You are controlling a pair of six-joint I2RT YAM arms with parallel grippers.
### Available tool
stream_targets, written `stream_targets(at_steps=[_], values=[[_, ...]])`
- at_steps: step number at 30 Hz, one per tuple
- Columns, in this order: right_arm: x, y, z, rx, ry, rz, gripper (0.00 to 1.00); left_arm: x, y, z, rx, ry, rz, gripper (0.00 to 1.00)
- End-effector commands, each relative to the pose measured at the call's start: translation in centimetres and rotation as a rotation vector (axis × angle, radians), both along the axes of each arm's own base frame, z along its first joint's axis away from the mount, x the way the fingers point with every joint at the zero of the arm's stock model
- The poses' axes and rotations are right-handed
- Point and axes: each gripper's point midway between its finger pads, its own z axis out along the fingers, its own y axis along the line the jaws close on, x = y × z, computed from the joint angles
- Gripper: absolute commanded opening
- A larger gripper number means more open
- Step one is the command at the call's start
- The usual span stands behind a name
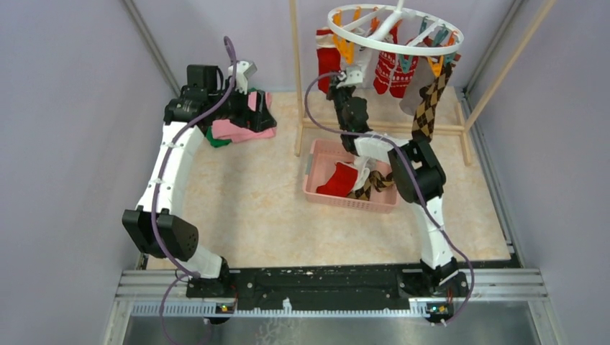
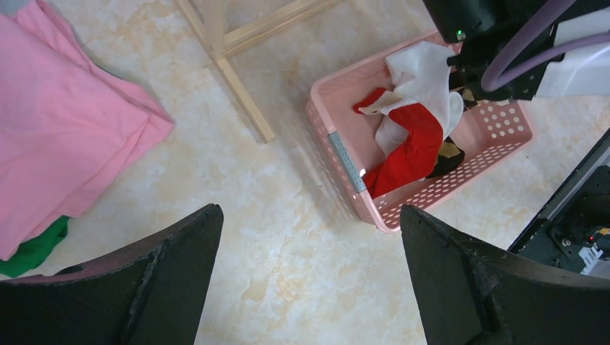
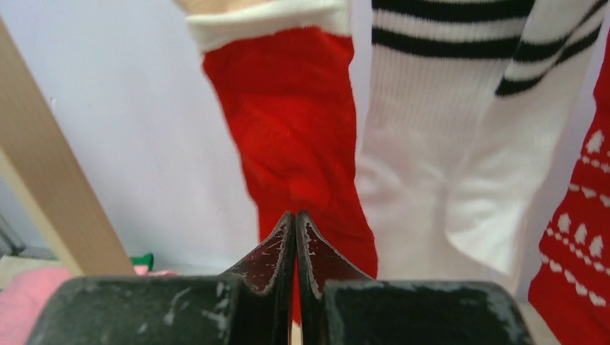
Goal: Remove the socks clipped to the hanger
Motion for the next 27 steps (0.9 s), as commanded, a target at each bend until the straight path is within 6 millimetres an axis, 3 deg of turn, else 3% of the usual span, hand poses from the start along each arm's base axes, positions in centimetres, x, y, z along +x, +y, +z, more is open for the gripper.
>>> stream_targets(at_steps=[1,8,11,12,14,15,19,20,23,27], values=[[-4.4,-1.1,6.2,0.126,-0.131,0.059,0.0,-0.3,-0.2,2.9,-0.038,-0.099,-0.011,0.99],[-9.9,-3.4,7.2,0.206,-0.158,0.122,0.0,-0.7,-0.5,3.7,-0.059,-0.118,-0.016,0.99],[-10.3,-4.2,7.0,0.193,-0.144,0.092,0.02,-0.9,-0.6,4.1,-0.069,-0.132,-0.02,0.99],[-9.7,-4.4,6.7,0.18,-0.13,0.077,0.27,-0.9,-0.7,4.1,-0.074,-0.131,-0.023,0.99],[-8.3,-4.0,6.2,0.16,-0.111,0.071,0.88,-0.9,-0.8,4.3,-0.081,-0.133,-0.026,0.99],[-7.5,-3.8,5.9,0.149,-0.102,0.071,0.97,-0.9,-0.8,4.4,-0.083,-0.134,-0.028,0.99],[-3.7,-2.2,5.4,0.088,-0.088,0.059,0.99,-0.7,-0.8,4.2,-0.081,-0.135,-0.028,0.99],[-2.3,-1.8,4.3,0.066,-0.076,0.041,0.99,-0.5,-0.8,4.0,-0.08,-0.131,-0.028,0.99],[0.8,-1.3,5.4,0.065,-0.107,-0.001,0.99,-0.4,-0.9,3.9,-0.085,-0.124,-0.026,0.99],[4.3,0.4,5.3,0.032,-0.127,-0.004,0.88,-0.2,-1.0,4.2,-0.097,-0.123,-0.028,0.99]])
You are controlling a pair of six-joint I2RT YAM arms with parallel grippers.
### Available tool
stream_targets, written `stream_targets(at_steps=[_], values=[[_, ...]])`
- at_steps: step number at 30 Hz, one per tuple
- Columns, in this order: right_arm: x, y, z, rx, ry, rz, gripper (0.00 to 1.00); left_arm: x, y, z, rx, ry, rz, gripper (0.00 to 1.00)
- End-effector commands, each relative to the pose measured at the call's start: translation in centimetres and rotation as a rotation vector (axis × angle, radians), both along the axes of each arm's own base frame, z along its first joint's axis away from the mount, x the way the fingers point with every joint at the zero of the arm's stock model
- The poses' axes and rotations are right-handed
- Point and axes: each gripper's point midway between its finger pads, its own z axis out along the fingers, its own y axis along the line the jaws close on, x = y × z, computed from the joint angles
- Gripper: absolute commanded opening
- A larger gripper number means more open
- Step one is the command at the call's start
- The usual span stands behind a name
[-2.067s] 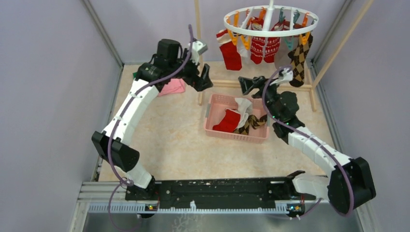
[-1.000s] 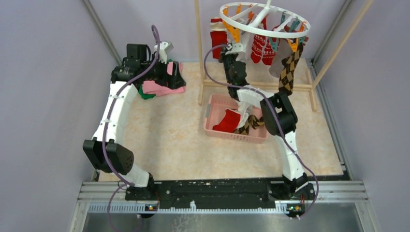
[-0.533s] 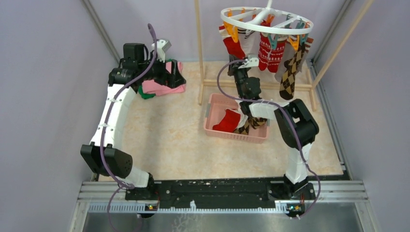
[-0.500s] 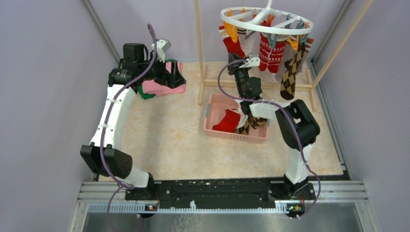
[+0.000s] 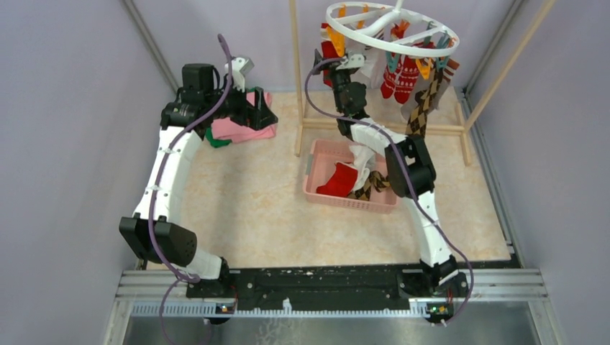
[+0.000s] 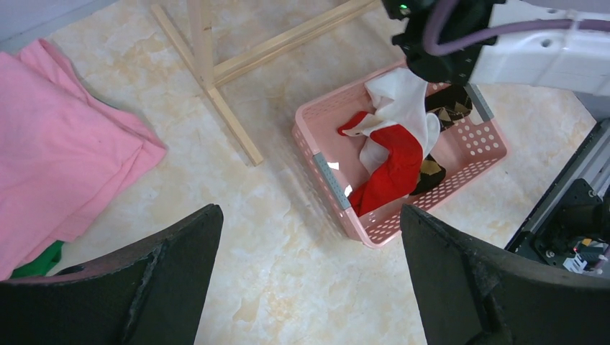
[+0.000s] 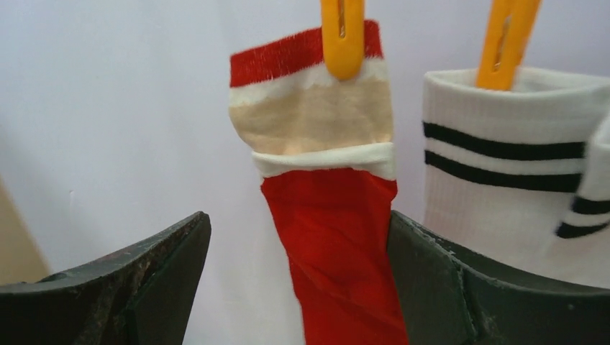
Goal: Remove the socks clipped to the hanger
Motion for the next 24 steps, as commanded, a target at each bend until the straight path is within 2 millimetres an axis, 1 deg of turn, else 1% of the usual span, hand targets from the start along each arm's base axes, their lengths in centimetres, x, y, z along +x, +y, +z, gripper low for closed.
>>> stream_targets(at_steps=[1,5,6,7,8,9,10,11,15,16,19,20,24], values=[[3.5,1.1,0.2,-0.063,-0.013,-0.031,0.84,0.3,-0.3,1.9,-0.033,-0.054,-0.012,0.99],[5.6,1.2,0.8,-0.041,-0.031,-0.029,0.66,0.4,0.0,2.2,-0.017,-0.063,0.0,0.99],[6.1,1.3,0.4,-0.042,-0.027,-0.027,0.61,0.4,0.1,2.3,-0.014,-0.066,0.002,0.99],[6.3,1.2,0.9,-0.036,-0.036,-0.028,0.55,0.3,0.1,2.4,-0.013,-0.068,0.003,0.99],[6.2,1.1,1.4,-0.029,-0.045,-0.027,0.47,0.3,0.1,2.4,-0.012,-0.069,0.002,0.99],[5.9,1.1,1.9,-0.026,-0.055,-0.022,0.35,0.3,0.1,2.5,-0.012,-0.07,0.002,0.99],[5.5,1.0,2.1,-0.028,-0.062,-0.014,0.21,0.3,0.1,2.5,-0.013,-0.07,0.003,0.99],[5.0,1.0,2.0,-0.029,-0.069,-0.008,0.01,0.2,0.1,2.6,-0.014,-0.071,0.002,0.99],[2.0,0.2,3.1,0.019,-0.096,0.034,0.0,0.1,0.1,2.4,-0.015,-0.066,0.009,0.99],[0.9,0.0,3.9,0.037,-0.112,0.054,0.0,0.1,0.2,2.4,-0.016,-0.067,0.011,0.99],[-2.2,-0.4,5.0,0.07,-0.137,0.11,0.0,-0.3,0.2,2.8,-0.022,-0.079,0.01,0.99],[-3.2,-0.2,5.0,0.073,-0.137,0.13,0.0,-0.3,0.2,3.0,-0.022,-0.086,0.012,0.99],[-7.8,0.8,6.1,0.058,-0.158,0.211,0.0,-0.8,0.3,3.7,-0.025,-0.108,0.018,0.99]])
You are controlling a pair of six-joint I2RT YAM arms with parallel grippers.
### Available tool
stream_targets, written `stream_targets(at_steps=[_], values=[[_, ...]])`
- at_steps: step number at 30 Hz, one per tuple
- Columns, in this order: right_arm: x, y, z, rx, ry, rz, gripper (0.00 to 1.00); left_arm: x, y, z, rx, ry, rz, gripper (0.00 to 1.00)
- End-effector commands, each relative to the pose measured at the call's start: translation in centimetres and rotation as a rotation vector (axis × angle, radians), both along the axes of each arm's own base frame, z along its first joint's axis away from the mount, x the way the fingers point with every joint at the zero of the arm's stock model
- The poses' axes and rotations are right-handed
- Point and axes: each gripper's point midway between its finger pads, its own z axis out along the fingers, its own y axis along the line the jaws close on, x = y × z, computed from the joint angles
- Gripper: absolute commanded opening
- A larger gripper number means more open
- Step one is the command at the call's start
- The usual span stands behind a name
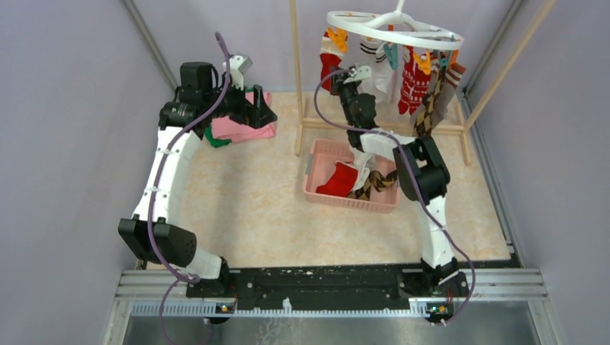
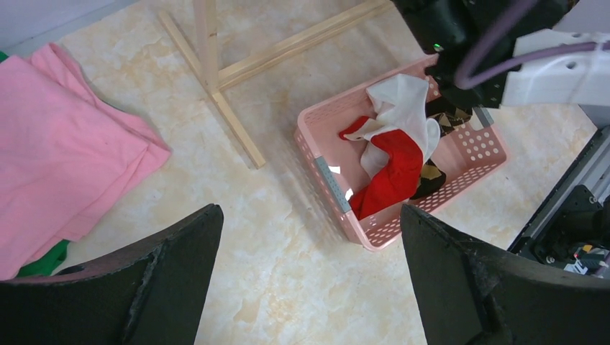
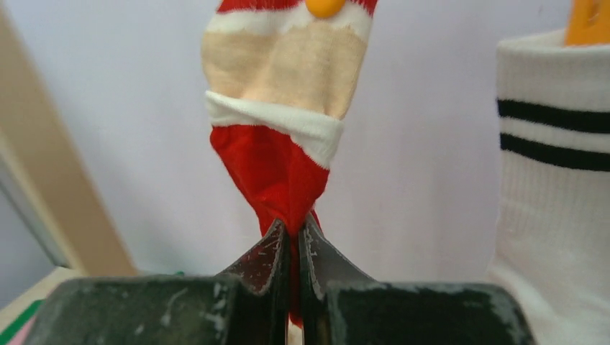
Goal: Remove the socks clipped to the hanger
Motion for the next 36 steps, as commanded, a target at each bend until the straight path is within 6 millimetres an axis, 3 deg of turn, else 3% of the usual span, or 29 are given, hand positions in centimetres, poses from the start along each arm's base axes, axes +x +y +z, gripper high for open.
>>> stream_targets(at_steps=[1,8,13,16,21,26,31,36], values=[[-8.7,1.1,11.9,0.121,-0.249,0.152,0.0,-1.1,0.2,3.2,-0.023,-0.105,0.004,0.99],[-18.0,1.0,13.8,0.2,-0.224,0.372,0.0,-2.4,-0.6,4.8,-0.082,-0.13,-0.035,0.99],[-24.2,0.8,13.6,0.233,-0.154,0.526,0.0,-3.5,-1.9,6.1,-0.157,-0.13,-0.107,0.99],[-26.8,0.2,13.3,0.227,-0.106,0.544,0.0,-4.1,-2.3,7.3,-0.18,-0.146,-0.126,0.99],[-29.9,-2.4,12.7,0.242,-0.003,0.53,0.0,-5.5,-3.7,8.1,-0.211,-0.147,-0.195,0.99],[-32.6,-5.1,12.3,0.242,0.081,0.488,0.0,-7.1,-7.3,9.1,-0.199,-0.181,-0.277,0.99],[-33.3,-7.5,10.9,0.257,0.139,0.395,0.0,-7.9,-11.5,9.6,-0.202,-0.153,-0.37,0.99],[-33.4,-8.2,11.4,0.264,0.155,0.367,0.0,-9.4,-15.8,8.9,-0.247,-0.112,-0.503,0.99]])
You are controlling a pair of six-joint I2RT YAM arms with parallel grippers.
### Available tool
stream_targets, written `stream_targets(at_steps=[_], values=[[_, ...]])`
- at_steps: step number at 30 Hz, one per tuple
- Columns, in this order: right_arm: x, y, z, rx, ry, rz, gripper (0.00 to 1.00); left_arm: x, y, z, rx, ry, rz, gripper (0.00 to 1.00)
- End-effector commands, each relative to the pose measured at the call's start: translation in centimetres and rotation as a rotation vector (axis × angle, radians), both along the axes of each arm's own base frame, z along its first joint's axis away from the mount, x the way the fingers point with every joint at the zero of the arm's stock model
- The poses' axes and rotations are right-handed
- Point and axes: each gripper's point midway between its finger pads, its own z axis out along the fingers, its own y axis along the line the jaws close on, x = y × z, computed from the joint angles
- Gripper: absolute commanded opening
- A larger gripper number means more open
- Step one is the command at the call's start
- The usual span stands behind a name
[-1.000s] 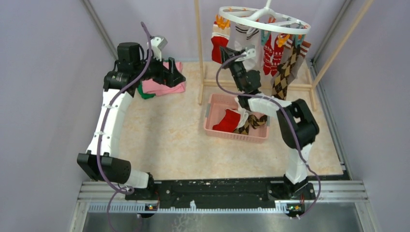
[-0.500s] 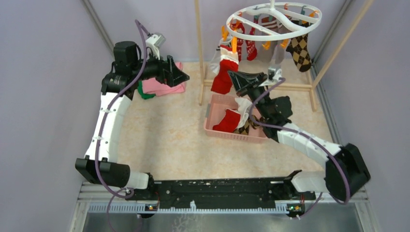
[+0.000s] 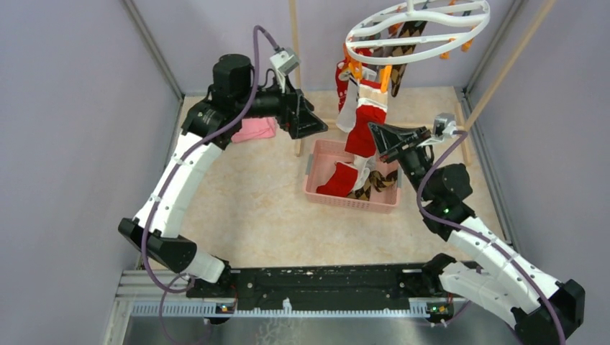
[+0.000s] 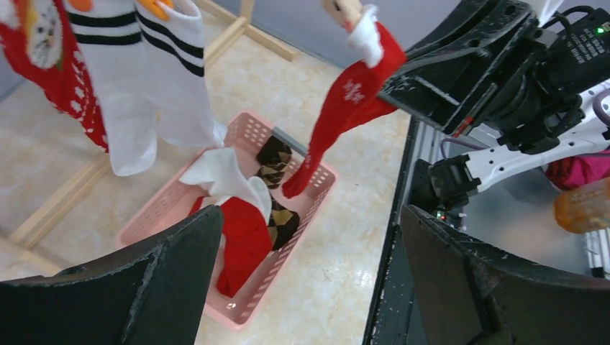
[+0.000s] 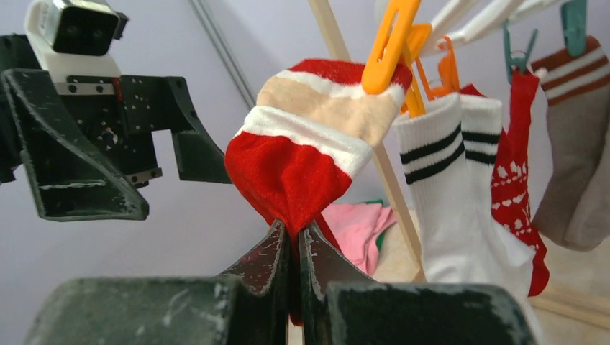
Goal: Remove the socks clipped to the hanger
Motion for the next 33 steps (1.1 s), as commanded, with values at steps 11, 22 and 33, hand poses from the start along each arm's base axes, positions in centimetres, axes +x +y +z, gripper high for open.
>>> stream_targets(at_steps=[11,22,33], values=[[0.3,-0.9,0.0,0.004,0.127,-0.037,0.0,0.0,-8.9,0.8,-0.092,0.007,-0.247,0.97],[-0.1,-1.2,0.8,-0.012,0.138,-0.043,0.07,0.6,-11.0,0.4,-0.128,0.021,-0.266,0.47],[0.6,-2.7,2.5,-0.017,0.145,-0.126,0.57,0.9,-11.6,-1.2,-0.12,0.052,-0.216,0.06]])
